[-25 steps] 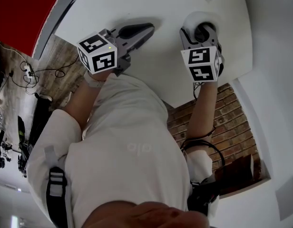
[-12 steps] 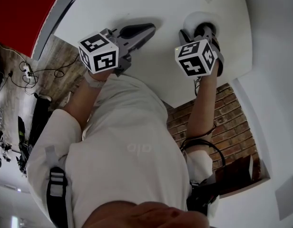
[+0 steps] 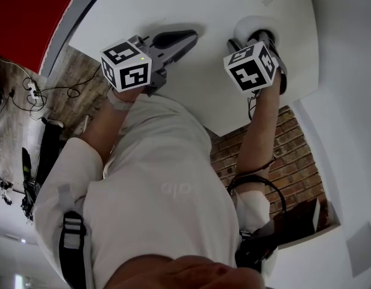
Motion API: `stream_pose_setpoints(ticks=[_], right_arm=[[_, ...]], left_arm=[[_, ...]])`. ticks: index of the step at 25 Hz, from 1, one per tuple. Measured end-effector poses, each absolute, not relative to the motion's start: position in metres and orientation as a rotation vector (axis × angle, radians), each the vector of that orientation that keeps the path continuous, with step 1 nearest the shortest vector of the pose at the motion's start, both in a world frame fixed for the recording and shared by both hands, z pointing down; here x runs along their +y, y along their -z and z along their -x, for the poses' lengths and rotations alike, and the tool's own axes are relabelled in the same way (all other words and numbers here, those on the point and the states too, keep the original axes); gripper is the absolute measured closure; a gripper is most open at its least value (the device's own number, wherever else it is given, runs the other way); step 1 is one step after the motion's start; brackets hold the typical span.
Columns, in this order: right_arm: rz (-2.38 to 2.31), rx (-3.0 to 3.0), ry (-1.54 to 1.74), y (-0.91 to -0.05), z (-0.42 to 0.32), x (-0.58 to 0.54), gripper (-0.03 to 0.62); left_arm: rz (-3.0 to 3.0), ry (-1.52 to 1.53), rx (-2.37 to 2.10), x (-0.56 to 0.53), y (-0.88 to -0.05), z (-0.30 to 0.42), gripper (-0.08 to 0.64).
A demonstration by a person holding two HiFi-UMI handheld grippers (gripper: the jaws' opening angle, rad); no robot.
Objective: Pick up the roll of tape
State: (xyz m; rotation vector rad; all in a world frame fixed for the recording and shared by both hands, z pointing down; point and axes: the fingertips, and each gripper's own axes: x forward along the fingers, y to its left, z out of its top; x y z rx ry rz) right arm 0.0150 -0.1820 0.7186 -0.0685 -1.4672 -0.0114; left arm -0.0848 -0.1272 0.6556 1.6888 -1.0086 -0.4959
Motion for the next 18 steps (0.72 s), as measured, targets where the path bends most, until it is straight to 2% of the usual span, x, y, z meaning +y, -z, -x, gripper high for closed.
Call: stream_pose_setpoints(ticks=[10, 14, 18], right_arm=[[0.065, -1.481, 0.008, -0.713, -0.022, -0.183, 0.37], [0.051, -1.491, -0.004, -0.711, -0.025, -0.184, 0.425], [0.034, -1.497, -0.021, -0.711, -0.029, -0.184, 0.434]], left_arm=[[-1.697, 0.495, -0.999, -0.128, -0.648, 0.089, 0.549], [-1.699, 0.489, -0.992, -0.13, -0.645, 0.091, 0.549], [-1.707, 0.475, -0.996, -0.13, -0.642, 0.093, 0.549]])
